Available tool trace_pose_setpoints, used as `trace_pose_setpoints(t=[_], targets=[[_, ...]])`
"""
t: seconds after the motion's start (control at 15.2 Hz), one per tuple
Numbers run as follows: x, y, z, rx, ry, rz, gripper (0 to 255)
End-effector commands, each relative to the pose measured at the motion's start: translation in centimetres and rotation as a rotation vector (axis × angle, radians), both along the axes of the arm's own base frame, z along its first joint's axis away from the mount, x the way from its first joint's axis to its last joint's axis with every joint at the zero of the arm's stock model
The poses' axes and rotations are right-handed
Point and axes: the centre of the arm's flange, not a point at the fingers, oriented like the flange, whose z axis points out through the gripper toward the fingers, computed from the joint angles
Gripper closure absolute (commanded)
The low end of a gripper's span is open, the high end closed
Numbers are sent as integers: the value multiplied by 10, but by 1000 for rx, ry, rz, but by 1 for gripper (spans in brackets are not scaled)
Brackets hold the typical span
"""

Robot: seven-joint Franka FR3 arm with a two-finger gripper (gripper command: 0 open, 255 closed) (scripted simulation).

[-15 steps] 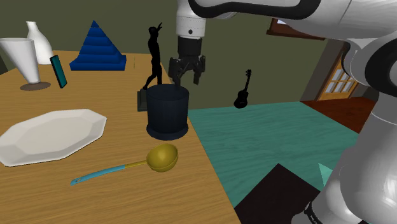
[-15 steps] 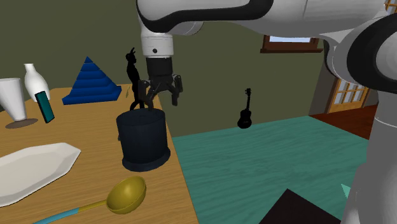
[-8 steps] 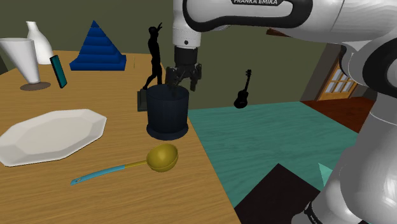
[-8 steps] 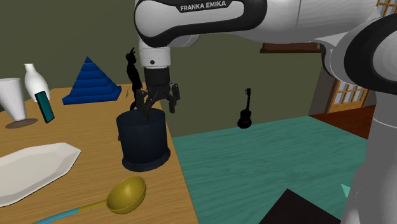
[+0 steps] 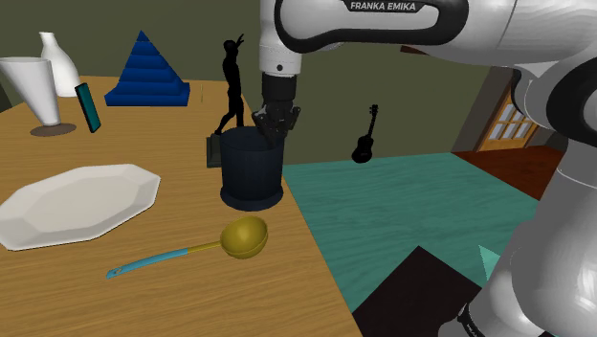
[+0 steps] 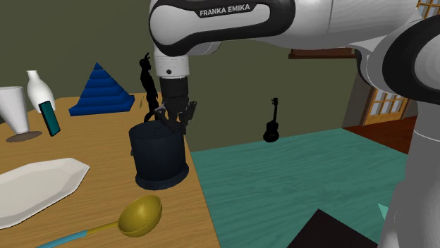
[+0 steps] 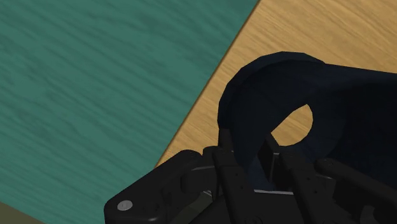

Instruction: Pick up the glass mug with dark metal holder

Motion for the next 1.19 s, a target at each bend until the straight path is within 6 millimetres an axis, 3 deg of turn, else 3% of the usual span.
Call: trace_pose_setpoints(t=[0.0, 0.2, 1.12], targets=[[0, 0, 0, 0, 1, 0, 255], [0, 0, -1, 0, 1, 0, 255], [0, 0, 73, 0, 1, 0, 255]])
